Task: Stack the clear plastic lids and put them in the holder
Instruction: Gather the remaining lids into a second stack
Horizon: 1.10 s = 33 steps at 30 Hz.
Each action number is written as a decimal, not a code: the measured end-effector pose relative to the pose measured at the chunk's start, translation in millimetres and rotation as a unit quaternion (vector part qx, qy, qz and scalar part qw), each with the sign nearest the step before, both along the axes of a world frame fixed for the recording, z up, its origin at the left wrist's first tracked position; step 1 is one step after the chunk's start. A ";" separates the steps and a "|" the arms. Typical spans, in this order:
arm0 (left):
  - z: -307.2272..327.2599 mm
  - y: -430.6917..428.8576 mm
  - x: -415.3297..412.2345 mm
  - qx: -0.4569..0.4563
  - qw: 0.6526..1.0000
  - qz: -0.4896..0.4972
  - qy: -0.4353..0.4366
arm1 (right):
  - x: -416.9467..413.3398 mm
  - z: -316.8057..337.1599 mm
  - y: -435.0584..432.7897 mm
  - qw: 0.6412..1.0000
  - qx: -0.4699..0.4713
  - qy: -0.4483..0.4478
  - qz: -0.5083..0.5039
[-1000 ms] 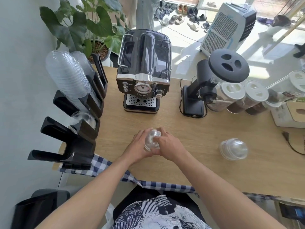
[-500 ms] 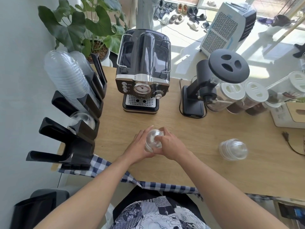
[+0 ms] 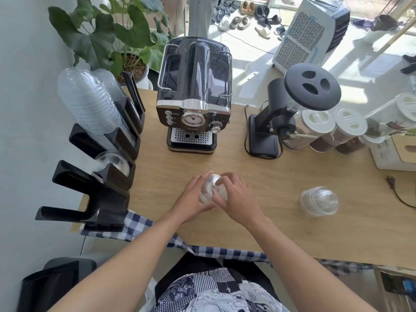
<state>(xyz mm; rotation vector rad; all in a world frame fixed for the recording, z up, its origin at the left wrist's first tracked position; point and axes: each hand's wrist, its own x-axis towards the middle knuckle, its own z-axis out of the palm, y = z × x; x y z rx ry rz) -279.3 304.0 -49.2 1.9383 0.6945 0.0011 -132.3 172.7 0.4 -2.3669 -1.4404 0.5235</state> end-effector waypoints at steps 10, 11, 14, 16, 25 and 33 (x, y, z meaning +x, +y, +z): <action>-1.2 -16.4 1.5 -0.092 0.993 0.053 0.049 | 2.3 -24.1 -3.2 0.790 -0.049 0.502 -0.350; -1.3 -18.6 0.9 -0.107 0.991 0.059 0.047 | 1.8 -29.5 -5.6 0.788 -0.051 0.506 -0.348; 0.1 -24.4 -1.1 -0.150 0.984 0.089 0.037 | -3.5 -33.1 -9.7 0.773 -0.039 0.531 -0.345; 0.2 -27.4 -3.4 -0.168 0.980 0.101 0.031 | -6.7 -32.2 -13.1 0.770 -0.039 0.538 -0.339; -3.7 -56.9 -13.1 -0.185 0.971 0.154 0.004 | -14.6 -25.5 -33.1 0.771 -0.054 0.554 -0.310; 2.6 -93.0 -20.7 -0.190 0.962 0.194 -0.005 | -18.6 -22.1 -56.8 0.807 -0.035 0.526 -0.268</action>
